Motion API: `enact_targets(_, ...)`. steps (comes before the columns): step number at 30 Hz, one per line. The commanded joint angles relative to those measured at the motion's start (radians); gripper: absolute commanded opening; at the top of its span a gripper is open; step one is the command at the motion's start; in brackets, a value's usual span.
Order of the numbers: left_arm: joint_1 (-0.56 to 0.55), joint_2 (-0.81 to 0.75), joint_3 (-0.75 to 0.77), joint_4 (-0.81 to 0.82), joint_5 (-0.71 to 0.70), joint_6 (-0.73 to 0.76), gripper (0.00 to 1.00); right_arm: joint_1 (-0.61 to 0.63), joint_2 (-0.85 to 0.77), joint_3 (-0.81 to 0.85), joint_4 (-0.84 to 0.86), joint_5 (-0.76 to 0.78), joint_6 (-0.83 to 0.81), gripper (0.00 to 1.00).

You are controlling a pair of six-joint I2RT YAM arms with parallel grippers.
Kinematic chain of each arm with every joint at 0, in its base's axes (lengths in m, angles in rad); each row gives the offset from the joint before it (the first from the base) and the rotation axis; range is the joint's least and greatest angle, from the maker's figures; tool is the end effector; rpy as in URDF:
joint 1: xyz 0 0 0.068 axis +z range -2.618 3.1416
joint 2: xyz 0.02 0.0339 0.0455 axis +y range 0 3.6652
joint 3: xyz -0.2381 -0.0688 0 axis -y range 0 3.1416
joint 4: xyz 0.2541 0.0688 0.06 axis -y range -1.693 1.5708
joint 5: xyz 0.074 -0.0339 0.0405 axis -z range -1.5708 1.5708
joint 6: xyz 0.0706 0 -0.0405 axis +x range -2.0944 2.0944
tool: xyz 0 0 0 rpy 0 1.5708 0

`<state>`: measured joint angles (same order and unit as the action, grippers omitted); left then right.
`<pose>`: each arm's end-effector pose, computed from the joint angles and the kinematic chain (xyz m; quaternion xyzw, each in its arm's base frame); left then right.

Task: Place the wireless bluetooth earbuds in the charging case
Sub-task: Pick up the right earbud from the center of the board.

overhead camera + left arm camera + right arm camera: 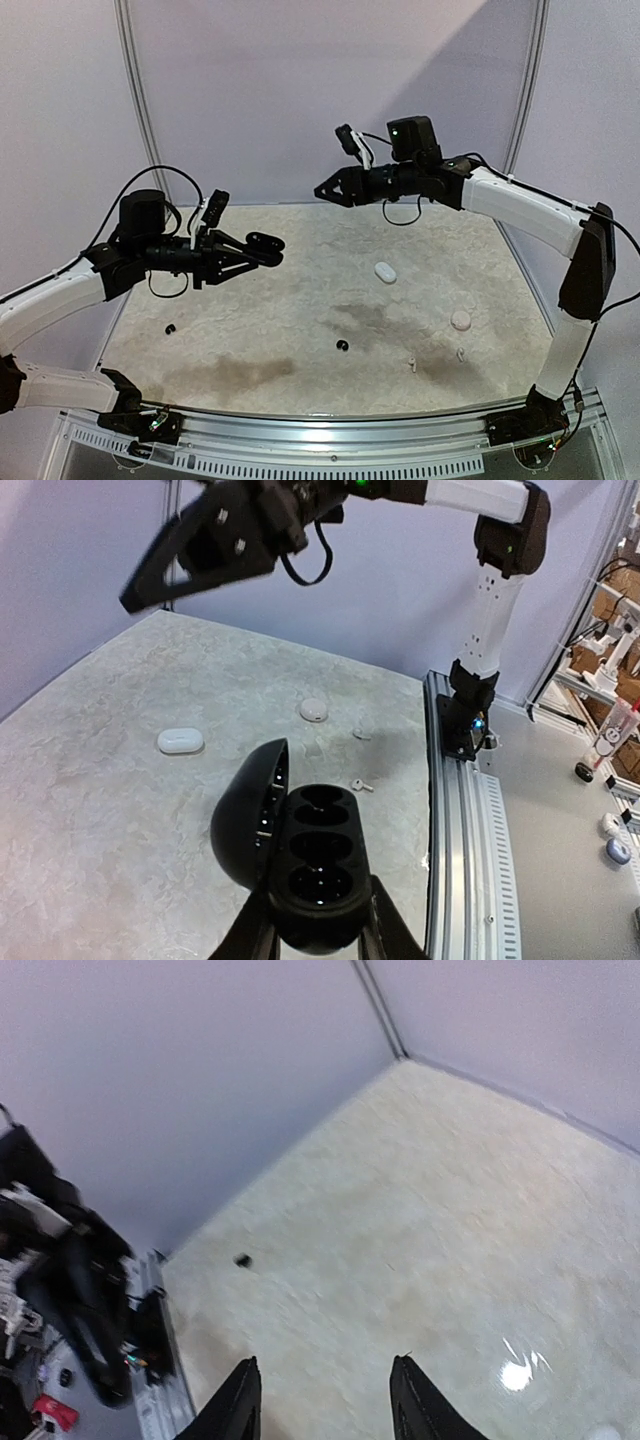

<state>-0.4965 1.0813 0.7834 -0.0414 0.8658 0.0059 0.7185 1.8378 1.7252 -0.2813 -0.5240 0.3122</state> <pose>0.2219 -0.1814 0.2666 0.4189 0.6576 -0.4595 0.4254 0.3282 0.3339 0.3224 -0.3029 0.7579 0.4517 0.3603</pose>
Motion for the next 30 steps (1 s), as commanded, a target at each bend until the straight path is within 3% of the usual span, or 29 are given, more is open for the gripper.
enact_targets(1, -0.01, -0.032, -0.024, 0.015, -0.015, -0.007, 0.0, 0.012, 0.074, -0.063, -0.41, 0.207, -0.111, 0.4)
enact_targets(8, -0.01, -0.034, -0.021, 0.012, -0.01, 0.022, 0.0, 0.105, 0.189, -0.175, -0.493, 0.29, -0.26, 0.38)
enact_targets(16, -0.008, -0.032, -0.012, 0.0, -0.011, 0.038, 0.0, 0.14, 0.216, -0.28, -0.428, 0.269, -0.268, 0.33)
enact_targets(30, -0.005, -0.026, -0.004, -0.028, -0.01, 0.075, 0.0, 0.174, 0.26, -0.295, -0.398, 0.219, -0.258, 0.33)
